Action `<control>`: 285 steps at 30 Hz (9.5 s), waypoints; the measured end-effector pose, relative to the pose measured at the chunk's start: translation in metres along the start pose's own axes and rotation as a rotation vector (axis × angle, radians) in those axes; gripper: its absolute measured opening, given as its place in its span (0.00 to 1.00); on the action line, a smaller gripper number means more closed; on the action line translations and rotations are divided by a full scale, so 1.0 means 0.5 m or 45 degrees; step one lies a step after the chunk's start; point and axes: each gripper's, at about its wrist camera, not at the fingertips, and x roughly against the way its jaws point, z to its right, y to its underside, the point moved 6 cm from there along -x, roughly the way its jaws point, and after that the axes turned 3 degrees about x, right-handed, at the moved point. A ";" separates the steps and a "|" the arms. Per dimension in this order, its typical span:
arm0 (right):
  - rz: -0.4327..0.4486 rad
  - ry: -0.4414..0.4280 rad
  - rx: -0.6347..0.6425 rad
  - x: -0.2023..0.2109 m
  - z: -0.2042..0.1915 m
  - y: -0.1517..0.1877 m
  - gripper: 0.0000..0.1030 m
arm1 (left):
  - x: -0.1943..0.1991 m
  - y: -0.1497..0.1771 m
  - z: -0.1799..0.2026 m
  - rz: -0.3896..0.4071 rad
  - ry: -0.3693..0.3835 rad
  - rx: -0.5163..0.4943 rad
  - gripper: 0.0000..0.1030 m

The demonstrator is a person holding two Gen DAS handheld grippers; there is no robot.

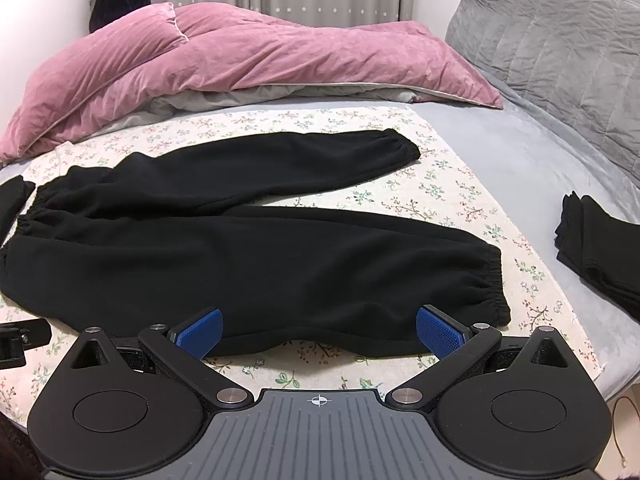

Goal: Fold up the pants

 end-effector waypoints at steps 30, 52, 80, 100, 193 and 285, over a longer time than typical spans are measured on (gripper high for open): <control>0.001 -0.001 -0.003 -0.003 -0.003 0.005 1.00 | -0.004 0.003 0.008 -0.015 0.017 -0.007 1.00; -0.009 0.003 -0.006 -0.008 -0.004 0.007 1.00 | -0.010 0.005 0.002 -0.023 0.015 -0.003 1.00; -0.081 0.131 -0.064 -0.124 0.244 0.021 1.00 | -0.208 -0.051 -0.331 -0.063 -0.132 0.320 1.00; -0.250 0.000 -0.574 -0.260 0.359 0.137 0.52 | -0.308 -0.058 -0.484 -0.003 0.109 0.722 0.63; -0.038 -0.185 -0.030 -0.890 0.341 -0.462 0.24 | -0.750 -0.572 -0.088 -0.066 0.216 -0.392 0.47; -0.144 -0.494 1.217 -0.701 -0.770 -0.430 0.02 | -0.509 -0.308 -0.404 -0.067 -0.109 0.477 1.00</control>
